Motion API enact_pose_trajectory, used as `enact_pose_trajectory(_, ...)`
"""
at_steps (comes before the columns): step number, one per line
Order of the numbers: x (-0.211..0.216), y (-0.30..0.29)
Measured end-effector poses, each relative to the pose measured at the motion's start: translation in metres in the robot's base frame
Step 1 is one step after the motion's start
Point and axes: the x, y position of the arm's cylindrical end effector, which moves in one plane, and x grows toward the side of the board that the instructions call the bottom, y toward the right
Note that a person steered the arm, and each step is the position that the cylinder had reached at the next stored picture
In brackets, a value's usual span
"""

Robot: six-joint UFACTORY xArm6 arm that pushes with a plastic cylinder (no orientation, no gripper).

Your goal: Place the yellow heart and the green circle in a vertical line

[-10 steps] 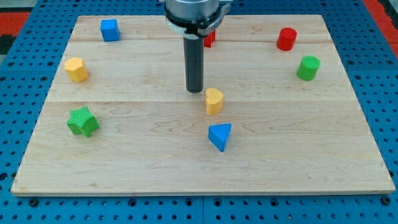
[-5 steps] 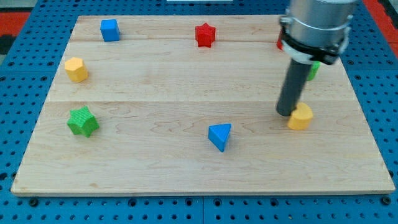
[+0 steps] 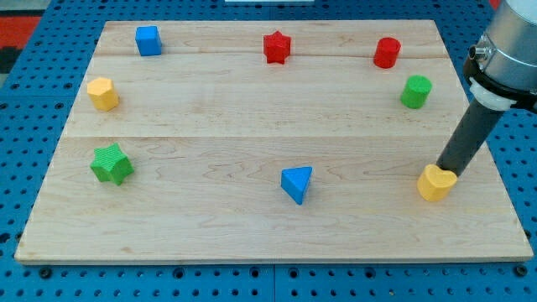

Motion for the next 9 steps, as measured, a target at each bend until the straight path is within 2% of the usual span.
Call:
enact_pose_trajectory(1, -0.003, -0.006)
enact_pose_trajectory(3, -0.077, 0.064)
enact_pose_trajectory(4, -0.122, 0.066)
enact_pose_trajectory(5, -0.164, 0.051)
enact_pose_trajectory(6, -0.181, -0.001)
enact_pose_trajectory(7, -0.164, -0.017)
enact_pose_trajectory(8, -0.131, 0.002)
enact_pose_trajectory(9, -0.136, 0.006)
